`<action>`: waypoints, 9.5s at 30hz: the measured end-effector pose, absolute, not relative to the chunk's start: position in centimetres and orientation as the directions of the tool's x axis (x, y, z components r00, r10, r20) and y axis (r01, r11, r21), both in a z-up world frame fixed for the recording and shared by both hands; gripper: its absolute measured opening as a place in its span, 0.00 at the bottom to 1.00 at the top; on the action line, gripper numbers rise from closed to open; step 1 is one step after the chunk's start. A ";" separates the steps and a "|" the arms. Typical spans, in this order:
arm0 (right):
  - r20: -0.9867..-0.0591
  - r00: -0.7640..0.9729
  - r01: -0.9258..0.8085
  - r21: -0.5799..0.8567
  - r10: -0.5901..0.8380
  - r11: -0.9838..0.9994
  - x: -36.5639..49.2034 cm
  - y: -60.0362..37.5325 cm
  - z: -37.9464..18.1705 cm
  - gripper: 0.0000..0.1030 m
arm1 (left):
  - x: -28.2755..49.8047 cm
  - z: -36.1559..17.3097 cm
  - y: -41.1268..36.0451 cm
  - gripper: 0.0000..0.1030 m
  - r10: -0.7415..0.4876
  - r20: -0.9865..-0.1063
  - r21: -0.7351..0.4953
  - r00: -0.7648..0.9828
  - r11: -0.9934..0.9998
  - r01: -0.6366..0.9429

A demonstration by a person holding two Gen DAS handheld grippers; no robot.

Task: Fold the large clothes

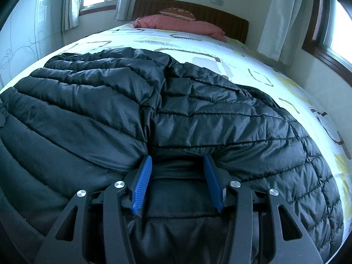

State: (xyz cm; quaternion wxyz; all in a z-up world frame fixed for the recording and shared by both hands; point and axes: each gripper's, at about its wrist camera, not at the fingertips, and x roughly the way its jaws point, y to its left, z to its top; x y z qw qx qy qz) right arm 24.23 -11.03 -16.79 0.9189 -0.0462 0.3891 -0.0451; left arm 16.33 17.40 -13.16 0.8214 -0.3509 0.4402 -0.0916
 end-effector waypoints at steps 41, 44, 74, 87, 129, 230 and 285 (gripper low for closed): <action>-0.624 0.671 0.270 0.709 0.401 0.651 23.2 -44.3 -19.3 0.78 | 13.5 -3.9 12.5 0.23 -0.458 -0.520 -0.708 0.721 0.703 -0.063; -0.565 0.671 0.228 0.774 0.480 0.591 23.5 -45.0 -21.2 0.78 | 13.3 -2.5 10.7 0.23 -0.470 -0.507 -0.698 0.722 0.716 -0.024; -0.442 0.724 0.172 0.859 0.529 0.482 19.3 -45.4 -24.3 0.40 | 16.6 -7.5 -17.4 0.23 -0.682 -0.580 -0.654 0.447 0.716 0.243; -0.446 0.732 0.176 0.854 0.515 0.490 18.0 -45.1 -24.6 0.40 | 17.5 -11.6 -22.1 0.23 -0.667 -0.598 -0.602 0.444 0.740 0.301; -0.518 0.709 0.143 0.770 0.479 0.622 19.2 -39.4 -13.7 0.67 | 17.2 -8.5 -2.6 0.80 -0.584 -0.527 -0.756 0.618 0.654 -0.027; -0.621 0.706 0.343 0.720 0.339 0.603 23.3 -45.3 -23.0 0.84 | 23.4 -14.9 -7.7 0.96 -0.675 -0.593 -0.781 0.438 0.615 -0.110; -0.342 0.684 0.032 0.897 0.644 0.442 28.8 -32.3 -24.5 0.41 | 26.6 -8.9 3.9 0.65 -0.546 -0.611 -0.657 0.573 0.753 0.017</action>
